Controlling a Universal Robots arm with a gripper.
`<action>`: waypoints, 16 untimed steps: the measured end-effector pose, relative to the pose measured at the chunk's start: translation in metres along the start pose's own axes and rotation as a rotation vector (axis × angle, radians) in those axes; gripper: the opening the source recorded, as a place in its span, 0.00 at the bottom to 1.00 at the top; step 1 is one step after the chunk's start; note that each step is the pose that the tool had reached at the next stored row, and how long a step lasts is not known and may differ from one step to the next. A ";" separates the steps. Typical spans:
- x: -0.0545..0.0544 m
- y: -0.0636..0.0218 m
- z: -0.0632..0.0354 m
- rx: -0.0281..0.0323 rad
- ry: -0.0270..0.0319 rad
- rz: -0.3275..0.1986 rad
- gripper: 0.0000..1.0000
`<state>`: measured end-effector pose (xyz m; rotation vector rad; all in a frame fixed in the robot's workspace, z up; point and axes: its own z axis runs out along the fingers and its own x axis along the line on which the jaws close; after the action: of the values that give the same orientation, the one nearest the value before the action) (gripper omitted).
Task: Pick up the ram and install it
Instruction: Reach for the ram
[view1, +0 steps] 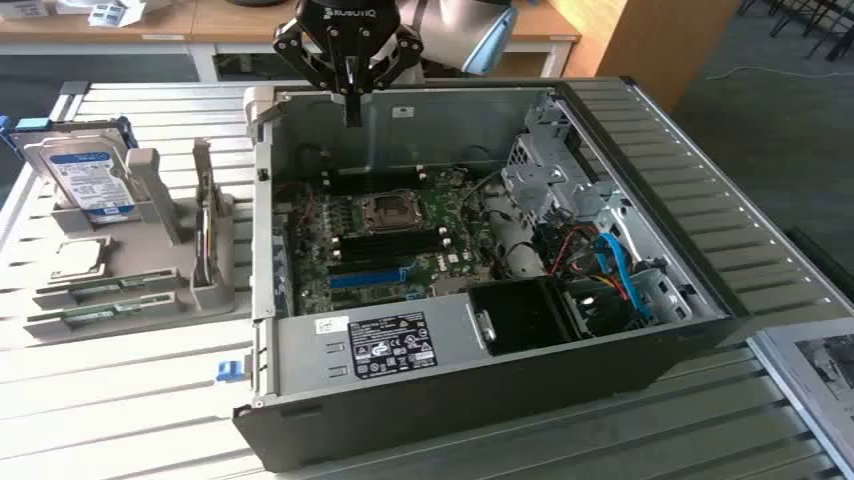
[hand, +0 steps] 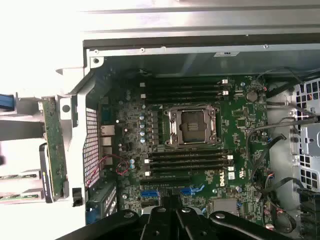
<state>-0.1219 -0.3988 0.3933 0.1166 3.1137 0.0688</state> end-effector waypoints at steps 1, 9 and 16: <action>0.000 0.0000 0.0000 0.0000 0.0000 0.000 0.10; 0.001 -0.0001 0.0000 0.0000 -0.0001 0.000 0.10; 0.007 -0.0005 -0.0002 0.0000 0.0000 0.000 0.10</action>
<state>-0.1288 -0.3988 0.3933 0.1166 3.1137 0.0688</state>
